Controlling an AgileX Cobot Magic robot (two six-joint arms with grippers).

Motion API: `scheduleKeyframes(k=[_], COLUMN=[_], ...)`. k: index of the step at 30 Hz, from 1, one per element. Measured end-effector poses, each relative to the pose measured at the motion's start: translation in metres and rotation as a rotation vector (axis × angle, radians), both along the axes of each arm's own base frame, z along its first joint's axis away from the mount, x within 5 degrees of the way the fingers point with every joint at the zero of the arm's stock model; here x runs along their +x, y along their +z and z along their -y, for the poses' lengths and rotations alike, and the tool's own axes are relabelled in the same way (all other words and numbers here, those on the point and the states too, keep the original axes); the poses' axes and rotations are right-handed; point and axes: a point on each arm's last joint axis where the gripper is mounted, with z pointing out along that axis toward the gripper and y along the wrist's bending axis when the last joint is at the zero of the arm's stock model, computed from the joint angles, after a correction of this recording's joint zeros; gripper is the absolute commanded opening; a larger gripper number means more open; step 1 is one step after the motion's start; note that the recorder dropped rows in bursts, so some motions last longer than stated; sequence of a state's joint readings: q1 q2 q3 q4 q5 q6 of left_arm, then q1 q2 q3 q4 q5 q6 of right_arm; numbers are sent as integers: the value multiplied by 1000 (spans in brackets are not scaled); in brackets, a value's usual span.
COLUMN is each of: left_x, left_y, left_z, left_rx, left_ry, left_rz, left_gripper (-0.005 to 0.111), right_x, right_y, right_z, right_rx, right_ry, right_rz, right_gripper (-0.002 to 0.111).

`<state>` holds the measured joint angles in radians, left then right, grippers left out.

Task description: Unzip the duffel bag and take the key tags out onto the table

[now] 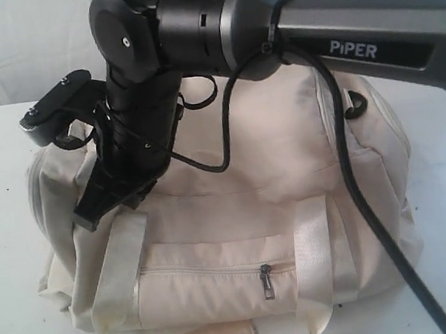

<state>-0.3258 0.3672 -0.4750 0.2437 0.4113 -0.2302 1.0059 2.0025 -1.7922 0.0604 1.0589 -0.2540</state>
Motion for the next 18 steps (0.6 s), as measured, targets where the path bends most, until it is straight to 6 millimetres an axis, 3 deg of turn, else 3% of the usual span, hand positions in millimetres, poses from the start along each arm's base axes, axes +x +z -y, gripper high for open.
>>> scheduleKeyframes(k=[3,9,18], left_x=[0,0,3], left_y=[0,0,-11], left_z=[0,0,5], left_rx=[0,0,-52], left_ry=[0,0,-26], left_rz=[0,0,21], left_gripper=[0,0,0], right_x=[1,6,12], right_y=[1,32,36], right_z=[3,4,-1], right_rx=[-25,36,97], right_ry=[4,7,9], right_rz=[17,126,203], right_gripper=[0,0,0])
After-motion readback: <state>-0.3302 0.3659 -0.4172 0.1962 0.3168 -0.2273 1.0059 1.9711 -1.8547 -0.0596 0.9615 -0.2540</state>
